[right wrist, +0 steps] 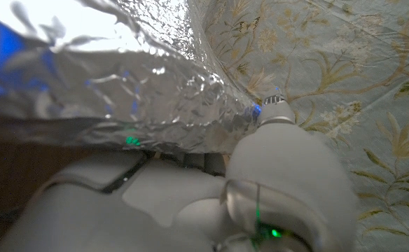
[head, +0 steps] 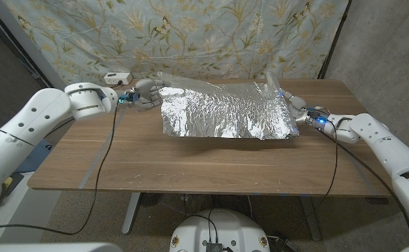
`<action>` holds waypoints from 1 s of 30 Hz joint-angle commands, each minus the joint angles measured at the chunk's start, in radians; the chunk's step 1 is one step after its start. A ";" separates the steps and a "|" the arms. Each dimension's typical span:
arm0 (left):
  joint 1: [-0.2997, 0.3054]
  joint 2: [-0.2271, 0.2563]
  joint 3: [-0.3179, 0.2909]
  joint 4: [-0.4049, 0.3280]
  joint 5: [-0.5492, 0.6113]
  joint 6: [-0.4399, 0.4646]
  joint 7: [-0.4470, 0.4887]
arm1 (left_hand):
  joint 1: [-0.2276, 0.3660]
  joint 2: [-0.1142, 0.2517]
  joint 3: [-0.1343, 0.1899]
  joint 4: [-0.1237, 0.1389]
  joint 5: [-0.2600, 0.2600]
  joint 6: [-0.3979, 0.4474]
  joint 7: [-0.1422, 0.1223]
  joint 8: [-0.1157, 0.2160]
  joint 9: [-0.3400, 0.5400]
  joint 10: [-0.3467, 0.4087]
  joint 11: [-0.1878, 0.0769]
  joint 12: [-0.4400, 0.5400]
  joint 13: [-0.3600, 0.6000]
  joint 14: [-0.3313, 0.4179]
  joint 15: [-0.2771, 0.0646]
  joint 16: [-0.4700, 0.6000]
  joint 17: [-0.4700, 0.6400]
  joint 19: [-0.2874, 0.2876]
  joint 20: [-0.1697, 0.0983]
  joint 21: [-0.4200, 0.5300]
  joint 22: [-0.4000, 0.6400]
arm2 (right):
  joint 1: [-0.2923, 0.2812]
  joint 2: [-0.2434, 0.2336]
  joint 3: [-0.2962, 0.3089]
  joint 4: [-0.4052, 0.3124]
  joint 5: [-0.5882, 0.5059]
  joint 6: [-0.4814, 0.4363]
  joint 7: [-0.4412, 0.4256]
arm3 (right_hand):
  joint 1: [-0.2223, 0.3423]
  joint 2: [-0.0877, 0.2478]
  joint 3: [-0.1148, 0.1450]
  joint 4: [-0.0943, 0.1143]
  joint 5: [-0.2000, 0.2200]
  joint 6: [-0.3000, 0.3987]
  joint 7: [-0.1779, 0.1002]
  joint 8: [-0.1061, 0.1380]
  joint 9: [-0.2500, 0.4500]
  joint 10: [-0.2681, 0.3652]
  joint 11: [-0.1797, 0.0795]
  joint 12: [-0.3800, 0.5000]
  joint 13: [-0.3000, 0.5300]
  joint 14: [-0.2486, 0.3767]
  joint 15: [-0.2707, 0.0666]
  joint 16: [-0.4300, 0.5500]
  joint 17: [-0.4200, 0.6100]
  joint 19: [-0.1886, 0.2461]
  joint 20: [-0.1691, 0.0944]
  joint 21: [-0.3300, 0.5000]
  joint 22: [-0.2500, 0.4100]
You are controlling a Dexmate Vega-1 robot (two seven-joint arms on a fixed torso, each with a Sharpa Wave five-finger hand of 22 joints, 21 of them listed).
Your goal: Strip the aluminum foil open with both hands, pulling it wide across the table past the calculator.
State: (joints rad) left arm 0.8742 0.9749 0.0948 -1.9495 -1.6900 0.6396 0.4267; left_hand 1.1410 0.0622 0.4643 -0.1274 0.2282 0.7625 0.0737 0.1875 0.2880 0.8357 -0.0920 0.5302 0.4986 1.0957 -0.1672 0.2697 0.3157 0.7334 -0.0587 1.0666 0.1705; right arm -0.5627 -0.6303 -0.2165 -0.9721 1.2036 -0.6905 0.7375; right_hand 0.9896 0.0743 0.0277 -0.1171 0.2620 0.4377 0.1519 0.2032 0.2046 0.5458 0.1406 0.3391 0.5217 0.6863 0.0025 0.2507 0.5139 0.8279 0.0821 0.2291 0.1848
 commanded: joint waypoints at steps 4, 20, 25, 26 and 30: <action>0.029 -0.011 -0.007 0.014 0.007 -0.036 -0.070 | -0.099 -0.020 -0.019 0.033 -0.016 -0.081 0.014 -0.002 -0.014 -0.084 0.044 -0.086 -0.036 -0.086 0.055 -0.029 -0.016 -0.051 0.039 -0.029 0.000 | 0.008 0.004 -0.018 -0.014 0.001 -0.004 -0.014 | -0.001 0.007 -0.003 -0.001 -0.003 0.010 0.039 -0.002 0.002 0.007 -0.002 -0.001 0.006 0.000 -0.004 -0.006 0.001 0.000 -0.003 0.001 0.005; -0.006 -0.052 0.036 0.059 0.036 -0.038 -0.153 | -0.188 -0.041 -0.026 0.024 -0.027 -0.183 0.032 0.004 -0.046 -0.232 0.131 -0.229 -0.087 -0.333 0.219 -0.083 -0.064 -0.177 0.129 -0.117 -0.001 | 0.008 -0.005 -0.020 -0.011 -0.004 0.001 -0.009 | 0.002 0.008 -0.003 -0.003 -0.005 0.012 0.039 -0.002 0.002 0.010 -0.001 -0.002 0.006 0.000 -0.001 -0.006 0.003 0.001 -0.002 0.001 0.005; -0.016 -0.068 0.047 0.081 0.043 -0.036 -0.188 | -0.204 -0.041 -0.027 0.023 -0.028 -0.206 0.034 0.002 -0.052 -0.268 0.144 -0.256 -0.096 -0.371 0.245 -0.083 -0.075 -0.202 0.144 -0.138 -0.001 | 0.009 -0.007 -0.021 -0.014 -0.004 -0.001 -0.013 | 0.006 0.009 -0.003 -0.005 -0.005 0.014 0.039 -0.002 0.002 0.011 -0.001 -0.002 0.006 0.001 -0.002 -0.005 0.004 0.001 -0.003 0.001 0.005; -0.016 -0.071 0.048 0.082 0.043 -0.036 -0.187 | -0.204 -0.041 -0.026 0.022 -0.028 -0.208 0.034 0.002 -0.053 -0.268 0.144 -0.257 -0.097 -0.372 0.246 -0.082 -0.076 -0.204 0.144 -0.140 -0.001 | 0.010 -0.007 -0.022 -0.013 -0.006 -0.001 -0.011 | 0.006 0.008 -0.003 -0.005 -0.005 0.014 0.039 -0.002 0.002 0.011 -0.001 -0.002 0.006 0.000 -0.002 -0.006 0.004 0.001 -0.003 0.001 0.005; -0.017 -0.077 0.048 0.089 0.047 -0.037 -0.194 | -0.207 -0.041 -0.026 0.021 -0.028 -0.213 0.034 0.002 -0.054 -0.269 0.148 -0.261 -0.099 -0.381 0.248 -0.082 -0.080 -0.208 0.148 -0.145 -0.001 | 0.014 -0.005 -0.023 -0.010 -0.006 -0.002 -0.012 | -0.004 0.003 -0.009 -0.001 -0.007 0.012 0.040 -0.003 0.002 0.008 -0.001 -0.003 0.007 -0.002 -0.001 -0.008 0.003 -0.002 -0.002 0.000 0.005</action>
State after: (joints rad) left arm 0.8683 0.9227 0.1290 -1.8894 -1.6545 0.6043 0.2730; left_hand 0.9393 0.0209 0.4422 -0.1035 0.2033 0.5570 0.1071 0.1876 0.2321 0.5729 0.0519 0.2766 0.3983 0.7178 0.0786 0.1898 0.2366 0.5314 0.0862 0.9263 0.1673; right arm -0.5547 -0.6332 -0.2358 -0.9818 1.2012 -0.6903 0.7295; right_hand 0.9936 0.0783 0.0277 -0.1171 0.2621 0.4428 0.1577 0.2032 0.2047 0.5457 0.1406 0.3391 0.5263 0.6863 0.0026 0.2452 0.5136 0.8279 0.0821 0.2292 0.1848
